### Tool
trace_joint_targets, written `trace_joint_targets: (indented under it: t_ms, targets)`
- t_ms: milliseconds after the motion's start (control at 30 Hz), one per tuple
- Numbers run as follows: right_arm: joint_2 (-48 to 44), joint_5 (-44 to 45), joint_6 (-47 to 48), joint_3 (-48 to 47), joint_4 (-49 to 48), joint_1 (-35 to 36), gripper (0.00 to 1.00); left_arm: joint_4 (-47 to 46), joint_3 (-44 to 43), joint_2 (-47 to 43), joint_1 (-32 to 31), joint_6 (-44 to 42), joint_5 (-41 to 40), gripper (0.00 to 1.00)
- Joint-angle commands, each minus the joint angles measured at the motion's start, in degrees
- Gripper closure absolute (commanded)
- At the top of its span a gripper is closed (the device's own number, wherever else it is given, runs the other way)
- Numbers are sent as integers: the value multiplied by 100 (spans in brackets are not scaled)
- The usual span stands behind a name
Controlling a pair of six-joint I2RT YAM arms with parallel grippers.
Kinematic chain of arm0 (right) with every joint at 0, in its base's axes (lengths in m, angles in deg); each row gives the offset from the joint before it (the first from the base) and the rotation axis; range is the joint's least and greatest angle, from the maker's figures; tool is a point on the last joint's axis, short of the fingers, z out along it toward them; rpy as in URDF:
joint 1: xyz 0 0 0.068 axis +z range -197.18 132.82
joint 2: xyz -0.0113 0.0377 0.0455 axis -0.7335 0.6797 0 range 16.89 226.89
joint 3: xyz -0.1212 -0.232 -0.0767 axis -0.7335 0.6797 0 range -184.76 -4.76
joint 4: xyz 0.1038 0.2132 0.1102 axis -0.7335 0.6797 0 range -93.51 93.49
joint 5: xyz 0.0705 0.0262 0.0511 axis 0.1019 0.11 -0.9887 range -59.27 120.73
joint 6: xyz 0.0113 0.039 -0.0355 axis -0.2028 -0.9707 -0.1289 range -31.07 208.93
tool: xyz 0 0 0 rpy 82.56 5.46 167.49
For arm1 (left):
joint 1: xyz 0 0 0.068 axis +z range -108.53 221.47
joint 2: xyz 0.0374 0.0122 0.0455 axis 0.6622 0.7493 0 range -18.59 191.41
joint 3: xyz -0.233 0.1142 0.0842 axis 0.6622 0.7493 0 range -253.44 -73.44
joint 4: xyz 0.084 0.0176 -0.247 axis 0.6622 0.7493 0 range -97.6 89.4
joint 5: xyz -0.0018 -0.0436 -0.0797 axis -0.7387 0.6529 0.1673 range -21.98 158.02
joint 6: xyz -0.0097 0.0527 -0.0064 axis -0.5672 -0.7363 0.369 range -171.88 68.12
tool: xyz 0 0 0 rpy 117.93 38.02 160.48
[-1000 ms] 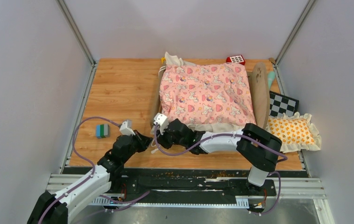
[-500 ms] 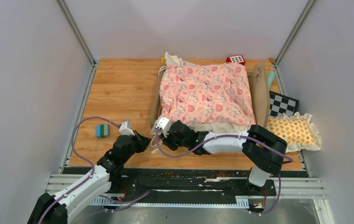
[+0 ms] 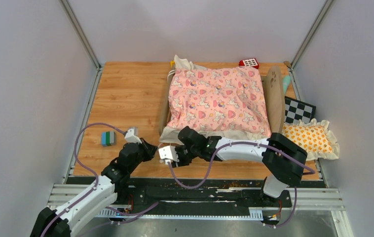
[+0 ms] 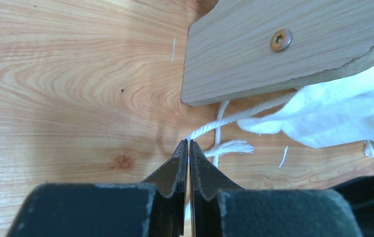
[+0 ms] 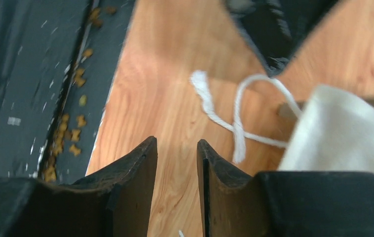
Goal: Set up the pet bed
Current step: Tie the ropes to the bed frame.
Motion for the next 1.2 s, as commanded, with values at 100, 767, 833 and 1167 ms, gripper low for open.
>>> trace_joint_targets:
  t_ms: [100,767,833,1167]
  targets:
    - [822,-1337,4321,-1598,3080,-160,66,302,-324,-53,5,-289,-368,90]
    - [2820,-1095,5325,-4346,5347,-407,67,1089,-419,-477,10,-446,-1145,85]
    - [2893,-1105,5287,-4438,5355,-407,67,1078,-398,-464,7,-431,-1130,85]
    - [3006,-1122,5094,-4593,5139,-376,66,1014,-375,-454,6,-340,-1048,85]
